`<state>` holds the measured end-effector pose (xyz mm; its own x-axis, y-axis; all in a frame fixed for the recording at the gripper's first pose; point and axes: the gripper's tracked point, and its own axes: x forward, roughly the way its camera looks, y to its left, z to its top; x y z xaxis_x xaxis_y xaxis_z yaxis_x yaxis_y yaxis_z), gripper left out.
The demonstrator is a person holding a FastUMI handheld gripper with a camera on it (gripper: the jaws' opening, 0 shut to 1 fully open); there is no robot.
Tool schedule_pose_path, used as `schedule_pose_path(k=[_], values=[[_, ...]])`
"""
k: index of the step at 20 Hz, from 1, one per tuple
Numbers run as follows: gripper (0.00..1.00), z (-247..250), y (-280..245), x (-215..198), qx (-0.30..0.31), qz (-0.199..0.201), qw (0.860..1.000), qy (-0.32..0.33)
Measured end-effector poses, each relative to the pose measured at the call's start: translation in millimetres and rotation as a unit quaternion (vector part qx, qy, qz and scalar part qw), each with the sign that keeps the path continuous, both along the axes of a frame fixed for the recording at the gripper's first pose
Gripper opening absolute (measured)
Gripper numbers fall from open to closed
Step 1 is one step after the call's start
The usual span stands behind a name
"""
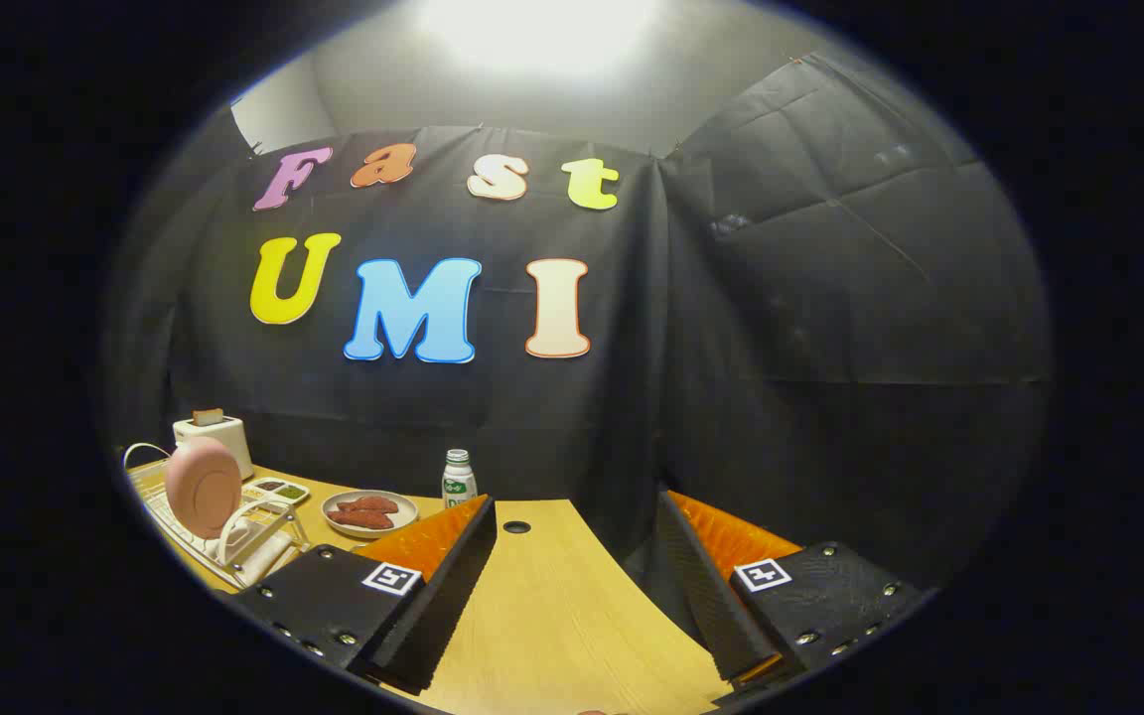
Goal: Take the plate from the dish rack, then take the spoon from the basket and place it into the plate.
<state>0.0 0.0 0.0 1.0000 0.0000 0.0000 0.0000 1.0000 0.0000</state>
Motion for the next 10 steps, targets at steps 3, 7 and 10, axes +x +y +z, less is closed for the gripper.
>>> schedule_pose_path(k=[3,7,10], values=[[0.99,19,40,-20,0.007,0.028,1.000,0.006],[0.99,49,98,-37,0.021,0.069,0.997,0.002],[0.99,67,146,-45,0.027,0.111,0.993,-0.004]])
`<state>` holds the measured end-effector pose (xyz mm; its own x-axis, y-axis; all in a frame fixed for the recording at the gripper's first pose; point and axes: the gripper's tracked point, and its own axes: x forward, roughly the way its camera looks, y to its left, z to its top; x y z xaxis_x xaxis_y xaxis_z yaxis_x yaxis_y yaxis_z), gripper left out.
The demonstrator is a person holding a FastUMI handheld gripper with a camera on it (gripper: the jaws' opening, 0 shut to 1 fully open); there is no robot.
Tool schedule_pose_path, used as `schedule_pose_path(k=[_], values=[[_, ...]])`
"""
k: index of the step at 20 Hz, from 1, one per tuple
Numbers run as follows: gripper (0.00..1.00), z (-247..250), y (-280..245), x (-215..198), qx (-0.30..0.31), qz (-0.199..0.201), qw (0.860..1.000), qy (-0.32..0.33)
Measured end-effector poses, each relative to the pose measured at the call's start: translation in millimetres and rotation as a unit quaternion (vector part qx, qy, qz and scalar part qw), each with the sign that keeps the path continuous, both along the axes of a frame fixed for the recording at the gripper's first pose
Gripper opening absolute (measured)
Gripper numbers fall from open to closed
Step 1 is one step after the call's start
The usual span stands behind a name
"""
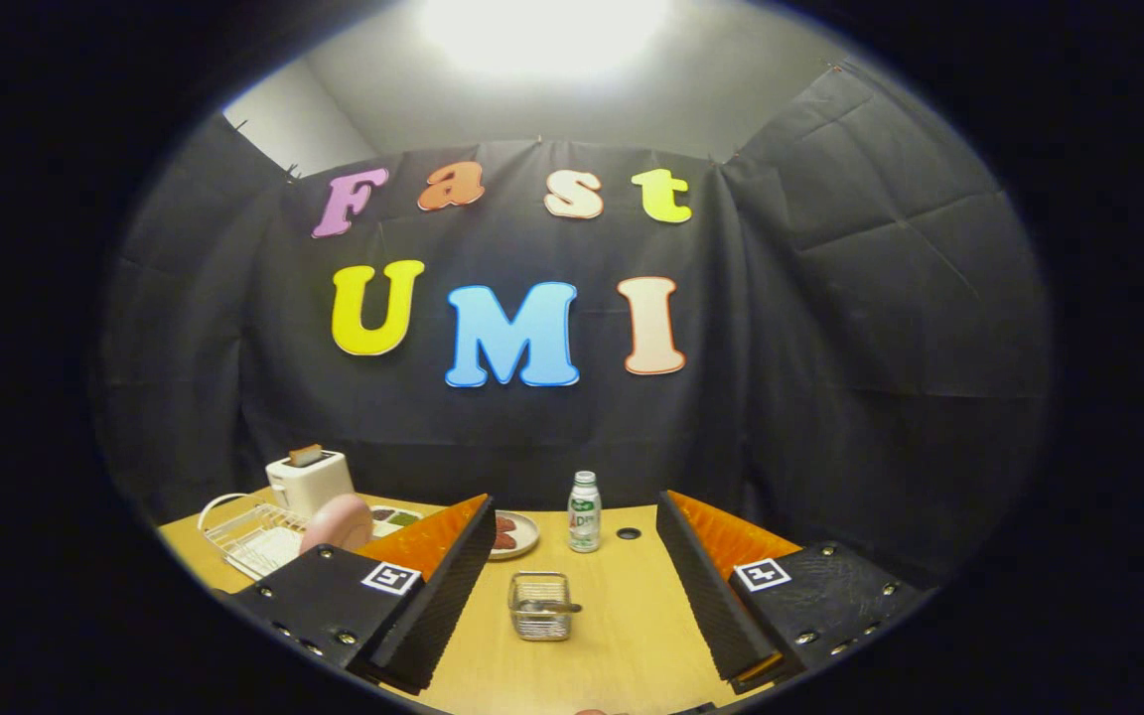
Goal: Take the plate from the dish rack, then take the spoon from the basket and place it into the plate.
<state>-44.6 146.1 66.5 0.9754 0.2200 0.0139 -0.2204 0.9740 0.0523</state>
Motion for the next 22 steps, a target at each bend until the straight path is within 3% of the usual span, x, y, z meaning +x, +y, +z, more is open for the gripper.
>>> schedule_pose_path(k=[6,12,16,22], values=[[0.99,23,88,-4,0.003,0.087,0.996,-0.006],[0.99,23,167,11,-0.005,0.165,0.986,0.033],[0.99,-3,216,32,-0.013,0.208,0.971,0.119],[0.99,-53,265,72,-0.048,0.237,0.933,0.266]])
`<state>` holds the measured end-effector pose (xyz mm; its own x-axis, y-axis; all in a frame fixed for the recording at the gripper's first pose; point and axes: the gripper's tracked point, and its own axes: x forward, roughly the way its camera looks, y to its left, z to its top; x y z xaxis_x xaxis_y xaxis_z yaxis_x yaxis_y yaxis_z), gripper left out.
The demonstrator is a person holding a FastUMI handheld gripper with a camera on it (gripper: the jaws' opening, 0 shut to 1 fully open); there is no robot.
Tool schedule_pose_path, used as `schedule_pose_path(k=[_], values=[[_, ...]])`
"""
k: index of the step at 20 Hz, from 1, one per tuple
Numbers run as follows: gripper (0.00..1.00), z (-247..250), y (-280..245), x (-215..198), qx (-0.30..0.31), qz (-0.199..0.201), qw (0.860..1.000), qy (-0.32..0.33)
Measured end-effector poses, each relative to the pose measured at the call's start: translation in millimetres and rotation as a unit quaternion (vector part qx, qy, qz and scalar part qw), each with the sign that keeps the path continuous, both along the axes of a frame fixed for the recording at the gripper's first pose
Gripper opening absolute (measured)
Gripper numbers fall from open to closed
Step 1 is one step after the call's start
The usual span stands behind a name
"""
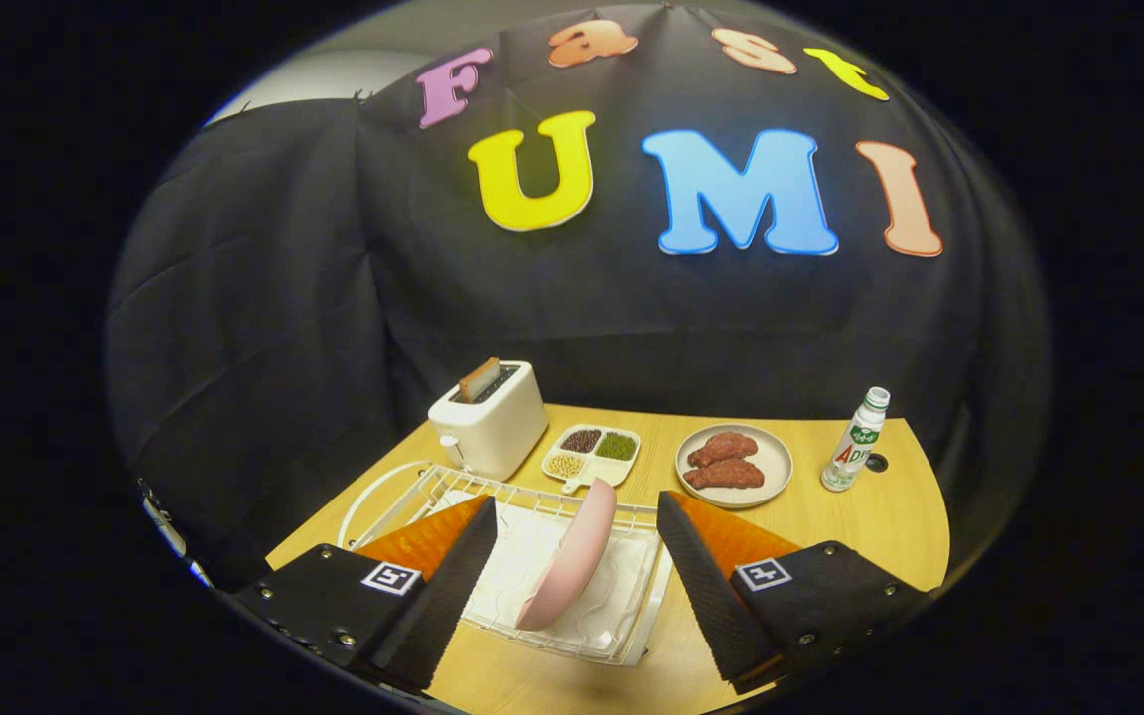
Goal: Take the plate from the dish rack, then take the spoon from the basket and place it into the plate.
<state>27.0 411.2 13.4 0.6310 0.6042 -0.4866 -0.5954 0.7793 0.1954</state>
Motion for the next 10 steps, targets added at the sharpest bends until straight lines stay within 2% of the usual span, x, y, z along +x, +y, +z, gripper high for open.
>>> schedule_pose_path(k=[4,10], values=[[0.99,-47,16,13,-0.048,0.010,0.993,0.109],[1.00,-105,33,18,-0.092,0.019,0.963,0.254]])
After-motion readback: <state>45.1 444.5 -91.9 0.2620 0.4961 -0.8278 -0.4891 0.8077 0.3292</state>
